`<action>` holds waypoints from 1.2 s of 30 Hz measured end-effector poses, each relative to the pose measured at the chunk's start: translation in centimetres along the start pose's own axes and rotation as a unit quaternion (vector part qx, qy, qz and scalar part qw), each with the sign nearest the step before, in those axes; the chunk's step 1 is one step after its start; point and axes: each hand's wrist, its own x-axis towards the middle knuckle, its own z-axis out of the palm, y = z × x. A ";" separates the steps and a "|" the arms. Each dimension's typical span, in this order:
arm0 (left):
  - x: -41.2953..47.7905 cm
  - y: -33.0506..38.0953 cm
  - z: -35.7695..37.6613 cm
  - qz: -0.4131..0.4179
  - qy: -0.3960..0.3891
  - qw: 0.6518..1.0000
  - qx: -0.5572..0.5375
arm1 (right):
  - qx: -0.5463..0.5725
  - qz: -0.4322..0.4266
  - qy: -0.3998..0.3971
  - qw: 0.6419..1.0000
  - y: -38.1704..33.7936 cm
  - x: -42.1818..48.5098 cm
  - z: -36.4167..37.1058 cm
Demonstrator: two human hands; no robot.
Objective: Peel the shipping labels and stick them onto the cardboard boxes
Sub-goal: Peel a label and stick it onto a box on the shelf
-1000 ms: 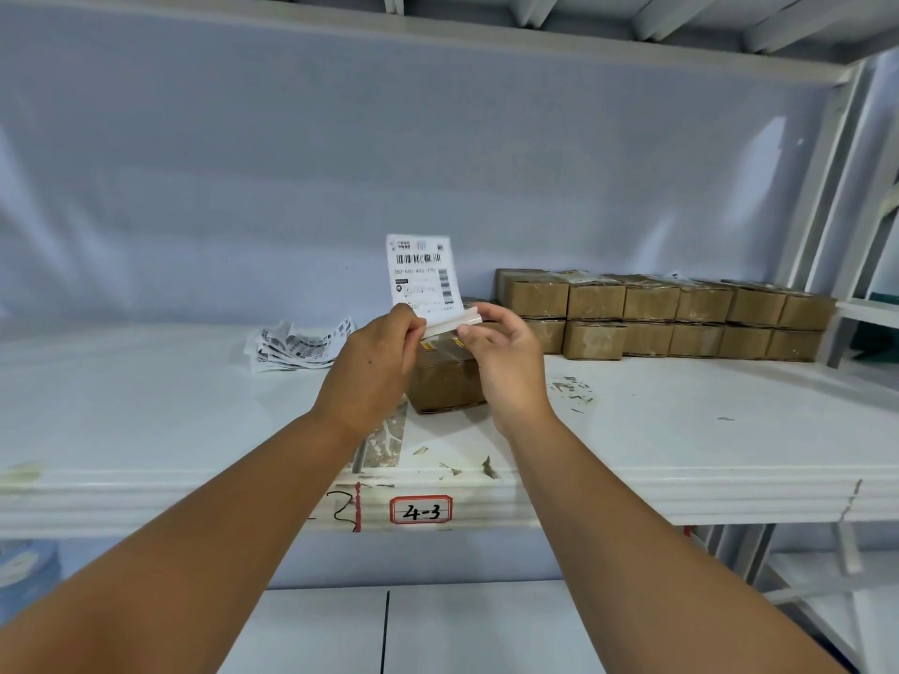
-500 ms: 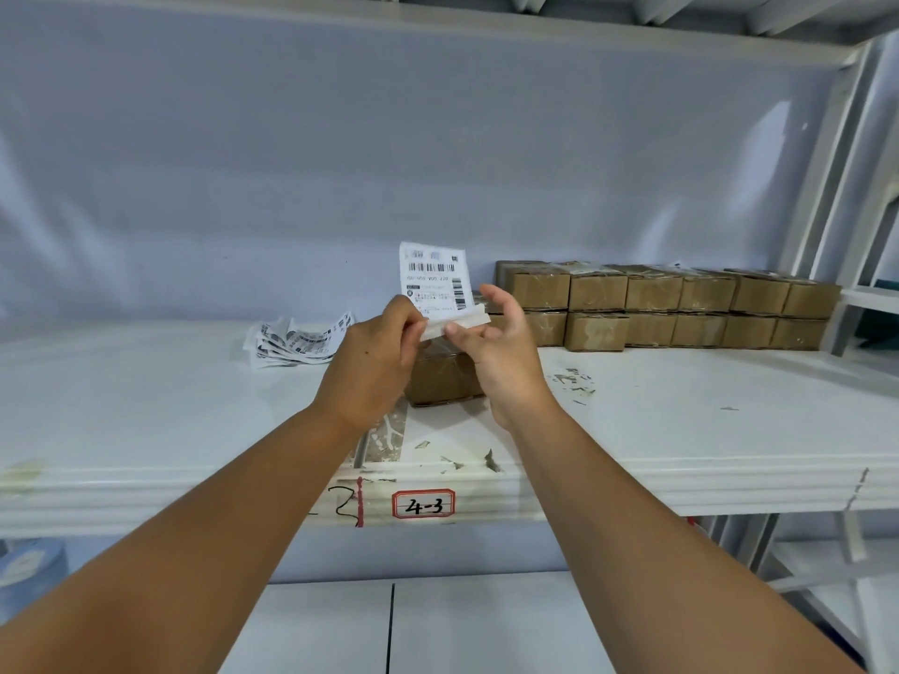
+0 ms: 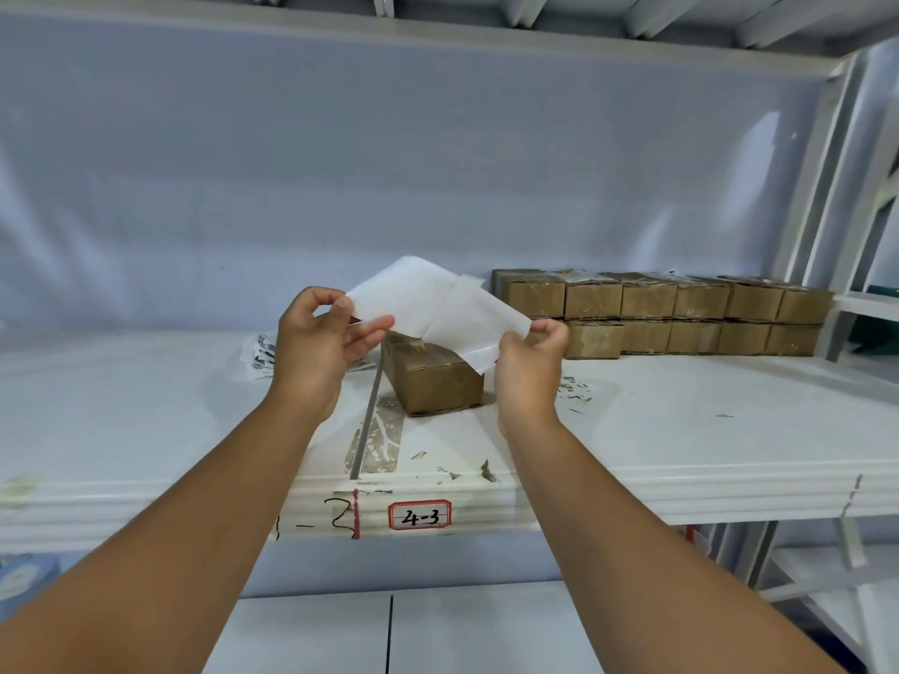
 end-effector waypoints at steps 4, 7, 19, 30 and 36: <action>0.3 0.1 -0.2 0.001 0.026 0.999 -0.036 | 0.017 0.031 0.074 0.997 0.3 0.6 0.0; 0.1 -0.2 -0.1 0.065 0.046 0.996 0.027 | 0.025 0.055 0.130 0.990 0.9 1.3 0.0; -1.8 -1.3 1.1 0.278 -0.055 0.855 0.434 | 0.113 0.142 0.211 0.961 0.7 1.6 -0.7; -1.9 -2.2 1.5 0.300 -0.163 0.787 0.514 | -0.133 -0.194 0.028 0.972 0.7 -0.1 0.6; -1.4 -2.5 1.3 0.291 -0.156 0.791 0.515 | -0.172 -0.193 -0.154 0.954 0.9 0.5 1.3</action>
